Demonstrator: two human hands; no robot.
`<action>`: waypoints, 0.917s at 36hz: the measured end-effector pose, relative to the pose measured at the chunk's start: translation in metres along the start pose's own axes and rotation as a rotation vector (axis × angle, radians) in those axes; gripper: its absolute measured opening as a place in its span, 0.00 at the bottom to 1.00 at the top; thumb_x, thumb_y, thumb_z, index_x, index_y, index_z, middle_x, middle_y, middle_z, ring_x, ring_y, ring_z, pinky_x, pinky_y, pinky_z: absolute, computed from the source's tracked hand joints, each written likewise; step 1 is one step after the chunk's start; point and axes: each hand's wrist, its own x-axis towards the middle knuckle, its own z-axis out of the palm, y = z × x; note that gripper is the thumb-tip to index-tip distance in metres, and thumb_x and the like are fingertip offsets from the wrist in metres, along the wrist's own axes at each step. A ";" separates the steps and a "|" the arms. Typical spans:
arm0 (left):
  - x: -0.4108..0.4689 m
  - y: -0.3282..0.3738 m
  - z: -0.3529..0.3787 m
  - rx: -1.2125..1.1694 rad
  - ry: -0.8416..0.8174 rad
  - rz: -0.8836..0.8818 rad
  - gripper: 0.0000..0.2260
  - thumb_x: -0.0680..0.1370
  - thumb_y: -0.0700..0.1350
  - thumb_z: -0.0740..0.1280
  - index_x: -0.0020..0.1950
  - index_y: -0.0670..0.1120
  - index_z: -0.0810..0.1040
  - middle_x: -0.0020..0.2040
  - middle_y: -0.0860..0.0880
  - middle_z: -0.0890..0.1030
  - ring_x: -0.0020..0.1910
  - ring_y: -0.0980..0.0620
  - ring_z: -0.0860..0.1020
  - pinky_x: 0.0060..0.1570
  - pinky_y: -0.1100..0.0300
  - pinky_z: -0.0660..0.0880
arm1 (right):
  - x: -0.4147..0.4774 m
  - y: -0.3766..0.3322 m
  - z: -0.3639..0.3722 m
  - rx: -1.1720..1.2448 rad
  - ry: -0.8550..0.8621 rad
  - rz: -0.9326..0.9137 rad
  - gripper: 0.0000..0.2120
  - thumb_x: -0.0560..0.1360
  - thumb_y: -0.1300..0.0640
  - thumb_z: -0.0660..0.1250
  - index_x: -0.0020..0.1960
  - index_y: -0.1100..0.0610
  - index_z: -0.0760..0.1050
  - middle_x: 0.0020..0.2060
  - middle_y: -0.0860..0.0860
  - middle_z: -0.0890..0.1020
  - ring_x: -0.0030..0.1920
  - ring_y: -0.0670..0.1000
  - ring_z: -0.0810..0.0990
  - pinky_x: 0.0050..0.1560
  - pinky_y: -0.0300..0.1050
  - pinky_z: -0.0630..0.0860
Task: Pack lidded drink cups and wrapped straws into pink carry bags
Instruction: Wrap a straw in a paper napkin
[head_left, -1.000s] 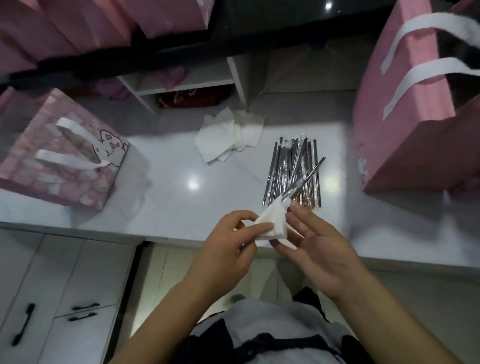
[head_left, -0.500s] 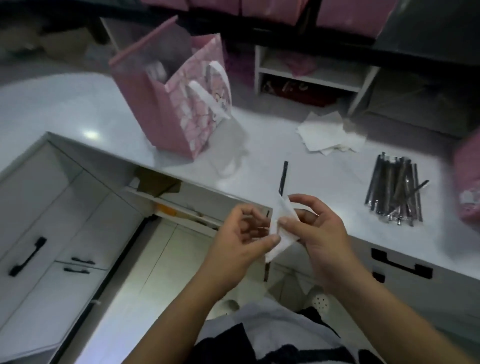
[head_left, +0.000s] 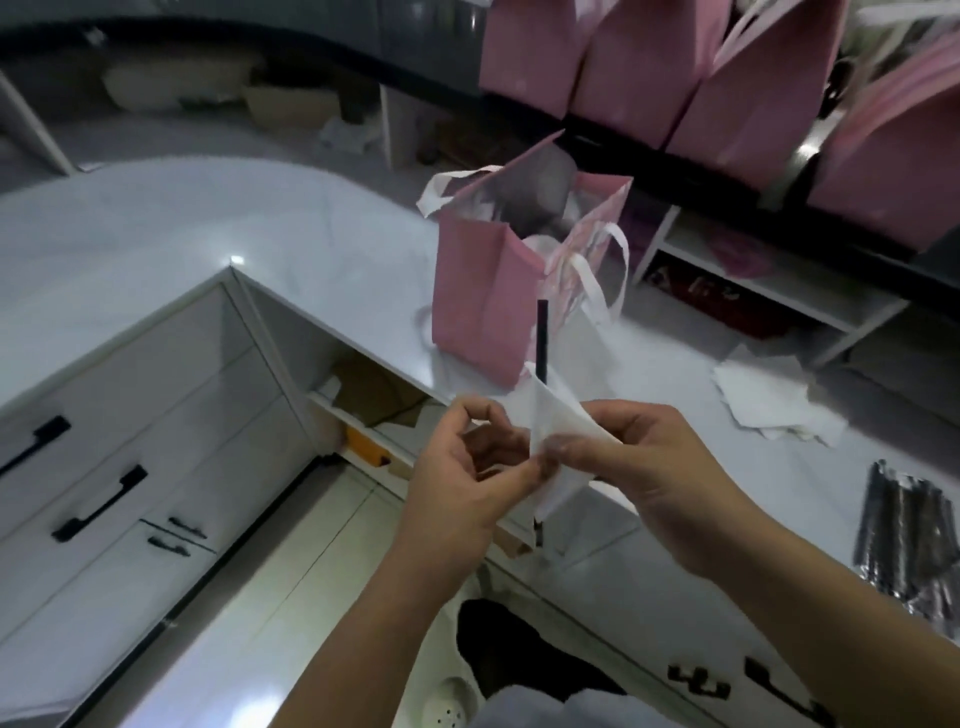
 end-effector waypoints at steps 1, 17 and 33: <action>0.009 0.007 -0.003 0.010 0.007 0.022 0.15 0.71 0.34 0.74 0.52 0.40 0.72 0.42 0.49 0.84 0.44 0.50 0.83 0.45 0.57 0.81 | 0.010 -0.007 0.001 -0.015 -0.018 -0.025 0.05 0.71 0.65 0.72 0.45 0.62 0.85 0.43 0.64 0.85 0.45 0.59 0.83 0.53 0.55 0.78; 0.260 0.132 -0.038 0.843 -0.040 0.190 0.19 0.74 0.50 0.74 0.62 0.60 0.74 0.60 0.61 0.77 0.61 0.62 0.75 0.60 0.58 0.75 | 0.225 -0.114 -0.100 -0.414 0.019 -0.549 0.10 0.68 0.50 0.76 0.49 0.46 0.85 0.46 0.48 0.82 0.48 0.53 0.82 0.47 0.46 0.78; 0.378 0.145 -0.058 0.960 -0.315 -0.124 0.24 0.75 0.39 0.73 0.63 0.63 0.74 0.52 0.59 0.82 0.46 0.60 0.83 0.40 0.63 0.82 | 0.351 -0.074 -0.096 -1.071 -0.197 -0.207 0.11 0.79 0.57 0.64 0.58 0.48 0.82 0.55 0.40 0.82 0.55 0.41 0.79 0.56 0.39 0.74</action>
